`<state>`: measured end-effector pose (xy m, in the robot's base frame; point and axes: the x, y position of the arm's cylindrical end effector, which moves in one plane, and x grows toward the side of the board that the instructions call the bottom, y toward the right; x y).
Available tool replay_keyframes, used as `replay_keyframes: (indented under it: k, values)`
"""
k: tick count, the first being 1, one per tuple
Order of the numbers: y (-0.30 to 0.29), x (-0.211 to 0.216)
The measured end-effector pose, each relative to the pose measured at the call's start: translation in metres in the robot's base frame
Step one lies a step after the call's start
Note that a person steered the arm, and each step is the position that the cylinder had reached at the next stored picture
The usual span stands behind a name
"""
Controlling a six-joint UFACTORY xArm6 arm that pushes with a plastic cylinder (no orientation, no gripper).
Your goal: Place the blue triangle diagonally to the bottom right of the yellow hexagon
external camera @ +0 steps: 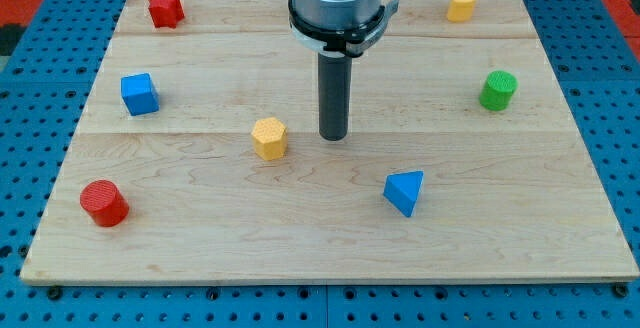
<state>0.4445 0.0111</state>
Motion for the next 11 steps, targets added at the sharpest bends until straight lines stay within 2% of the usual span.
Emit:
replay_keyframes:
  k: [5, 6, 7, 8, 9, 10, 11]
  values:
    - [0.001, -0.007]
    - [0.077, -0.013]
    - [0.145, 0.011]
    - [0.15, 0.069]
    - [0.103, 0.091]
    - [0.039, 0.083]
    - [0.031, 0.059]
